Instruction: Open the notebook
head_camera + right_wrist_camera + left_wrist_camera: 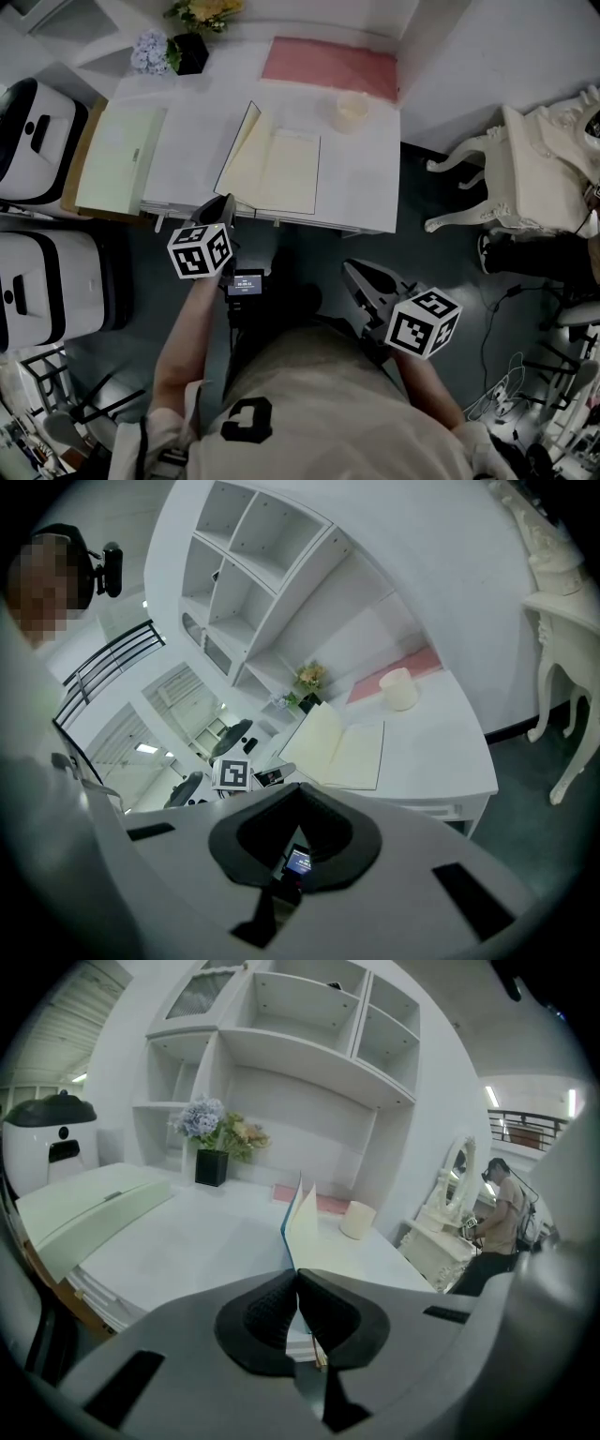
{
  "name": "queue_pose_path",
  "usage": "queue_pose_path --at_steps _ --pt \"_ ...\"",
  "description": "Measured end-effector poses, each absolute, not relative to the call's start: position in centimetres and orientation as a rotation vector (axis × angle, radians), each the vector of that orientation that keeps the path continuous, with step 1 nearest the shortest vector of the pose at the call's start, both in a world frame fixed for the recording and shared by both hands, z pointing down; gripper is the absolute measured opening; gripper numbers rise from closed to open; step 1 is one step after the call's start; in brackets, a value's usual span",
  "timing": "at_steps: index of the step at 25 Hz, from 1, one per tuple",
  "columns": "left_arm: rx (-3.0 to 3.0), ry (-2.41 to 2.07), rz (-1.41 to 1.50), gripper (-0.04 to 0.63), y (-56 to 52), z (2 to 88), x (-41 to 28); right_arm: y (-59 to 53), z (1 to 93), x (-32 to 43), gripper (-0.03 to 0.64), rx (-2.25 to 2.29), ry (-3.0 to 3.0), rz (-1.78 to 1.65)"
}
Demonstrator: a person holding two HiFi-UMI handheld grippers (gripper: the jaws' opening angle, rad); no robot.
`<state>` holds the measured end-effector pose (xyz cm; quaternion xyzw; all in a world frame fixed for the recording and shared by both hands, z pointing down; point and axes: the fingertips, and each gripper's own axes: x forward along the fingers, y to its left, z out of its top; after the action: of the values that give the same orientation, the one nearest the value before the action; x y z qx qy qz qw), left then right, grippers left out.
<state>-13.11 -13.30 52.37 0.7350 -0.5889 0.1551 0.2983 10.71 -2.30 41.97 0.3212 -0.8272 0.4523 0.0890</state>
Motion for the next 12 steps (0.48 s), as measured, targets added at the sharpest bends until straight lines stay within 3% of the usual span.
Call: queue_pose_path --at_steps 12 --pt "1.815 -1.565 0.297 0.021 -13.0 54.0 -15.8 -2.8 42.2 9.8 0.014 0.932 -2.448 1.349"
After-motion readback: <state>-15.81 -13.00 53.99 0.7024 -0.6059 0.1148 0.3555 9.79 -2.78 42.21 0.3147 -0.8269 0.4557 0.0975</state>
